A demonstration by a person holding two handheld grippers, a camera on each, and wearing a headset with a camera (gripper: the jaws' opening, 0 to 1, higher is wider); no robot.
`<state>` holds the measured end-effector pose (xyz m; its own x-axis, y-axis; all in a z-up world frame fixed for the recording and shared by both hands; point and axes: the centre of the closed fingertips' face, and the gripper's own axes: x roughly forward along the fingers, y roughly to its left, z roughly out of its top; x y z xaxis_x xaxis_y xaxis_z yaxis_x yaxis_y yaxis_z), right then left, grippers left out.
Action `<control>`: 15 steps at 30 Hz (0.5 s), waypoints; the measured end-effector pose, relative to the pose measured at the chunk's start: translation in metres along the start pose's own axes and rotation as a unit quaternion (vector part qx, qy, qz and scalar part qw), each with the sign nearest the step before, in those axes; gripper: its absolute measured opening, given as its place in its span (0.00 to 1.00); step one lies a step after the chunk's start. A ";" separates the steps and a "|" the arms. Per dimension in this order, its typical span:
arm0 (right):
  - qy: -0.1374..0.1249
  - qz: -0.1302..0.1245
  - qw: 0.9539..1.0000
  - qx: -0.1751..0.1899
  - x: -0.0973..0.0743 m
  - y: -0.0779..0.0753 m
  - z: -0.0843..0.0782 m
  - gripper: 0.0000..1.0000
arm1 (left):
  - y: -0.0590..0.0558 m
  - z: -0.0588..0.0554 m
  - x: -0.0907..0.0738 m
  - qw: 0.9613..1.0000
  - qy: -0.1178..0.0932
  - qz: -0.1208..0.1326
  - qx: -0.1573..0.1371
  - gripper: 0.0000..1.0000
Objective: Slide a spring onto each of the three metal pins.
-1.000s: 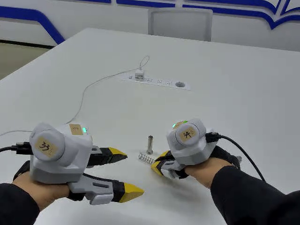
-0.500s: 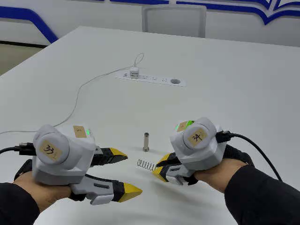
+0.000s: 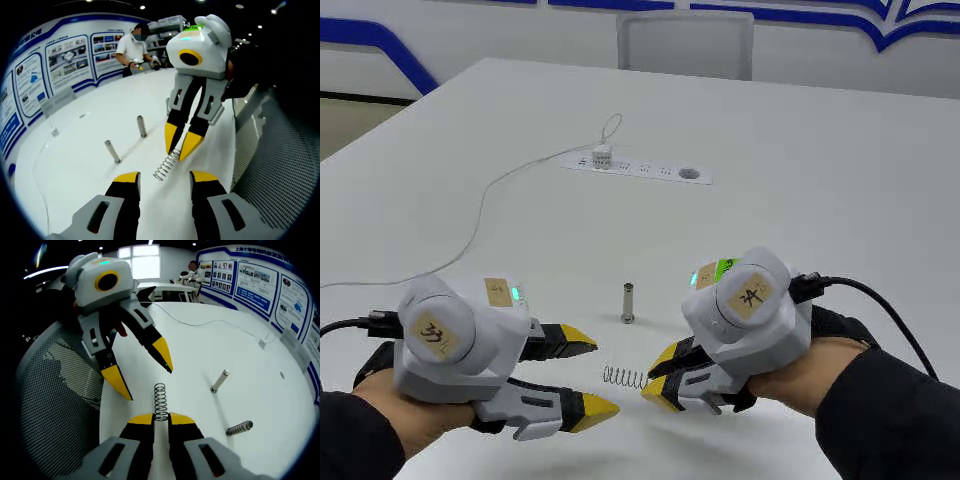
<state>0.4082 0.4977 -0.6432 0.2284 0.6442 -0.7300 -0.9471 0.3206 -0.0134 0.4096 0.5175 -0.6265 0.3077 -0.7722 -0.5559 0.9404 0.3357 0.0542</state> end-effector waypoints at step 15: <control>0.003 0.029 1.000 -0.003 -0.007 0.013 0.006 0.11 | -0.010 -0.004 0.005 0.999 0.013 -0.023 0.037 0.27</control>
<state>0.3955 0.5019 -0.6344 0.1714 0.6577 -0.7336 -0.9604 0.2777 0.0246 0.4009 0.5128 -0.6332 0.2612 -0.7713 -0.5804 0.9618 0.2589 0.0889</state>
